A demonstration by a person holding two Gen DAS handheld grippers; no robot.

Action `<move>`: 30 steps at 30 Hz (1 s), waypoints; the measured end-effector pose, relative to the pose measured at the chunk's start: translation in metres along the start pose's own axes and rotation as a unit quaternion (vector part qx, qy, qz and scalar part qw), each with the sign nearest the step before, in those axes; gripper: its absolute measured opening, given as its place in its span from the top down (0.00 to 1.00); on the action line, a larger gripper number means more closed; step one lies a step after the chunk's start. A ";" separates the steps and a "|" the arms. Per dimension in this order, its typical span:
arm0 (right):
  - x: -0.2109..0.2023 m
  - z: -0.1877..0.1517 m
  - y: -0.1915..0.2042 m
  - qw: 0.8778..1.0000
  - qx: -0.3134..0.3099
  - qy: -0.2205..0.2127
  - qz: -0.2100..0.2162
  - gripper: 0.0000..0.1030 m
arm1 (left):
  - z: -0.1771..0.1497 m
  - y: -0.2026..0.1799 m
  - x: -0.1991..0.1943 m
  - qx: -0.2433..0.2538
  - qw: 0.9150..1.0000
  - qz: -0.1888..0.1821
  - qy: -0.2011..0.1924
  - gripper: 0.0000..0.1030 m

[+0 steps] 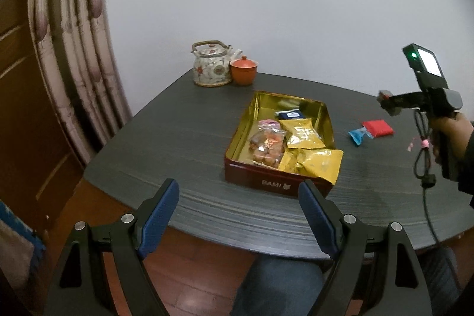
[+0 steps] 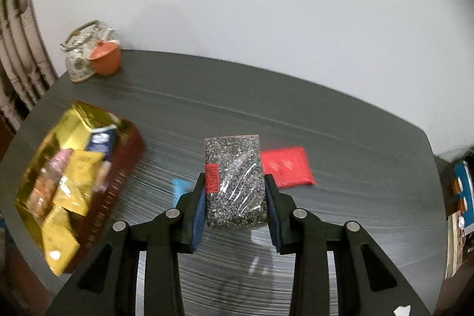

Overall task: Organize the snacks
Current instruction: 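Carry the sesame block into the gold tin and open the right tool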

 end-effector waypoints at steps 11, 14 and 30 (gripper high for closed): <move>-0.016 0.024 0.099 0.998 -0.051 -0.011 0.033 0.69 | -0.003 0.007 -0.006 -0.012 1.000 0.002 -0.003 0.20; -0.014 0.025 0.129 0.996 -0.071 -0.010 0.044 0.69 | -0.004 0.006 -0.003 -0.013 1.000 0.000 0.001 0.20; 0.026 0.019 0.201 0.992 -0.109 0.016 0.065 0.69 | -0.008 0.004 0.011 -0.013 1.000 -0.010 0.024 0.20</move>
Point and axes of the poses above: each gripper's, at about its wrist camera, not at the fingertips, and x roughly the way its jaws point, y to its left, z to its top, the point moved 9 cm from there along x, roughly the way its jaws point, and after that the axes turned 5 degrees about y, right-handed, at the moved point
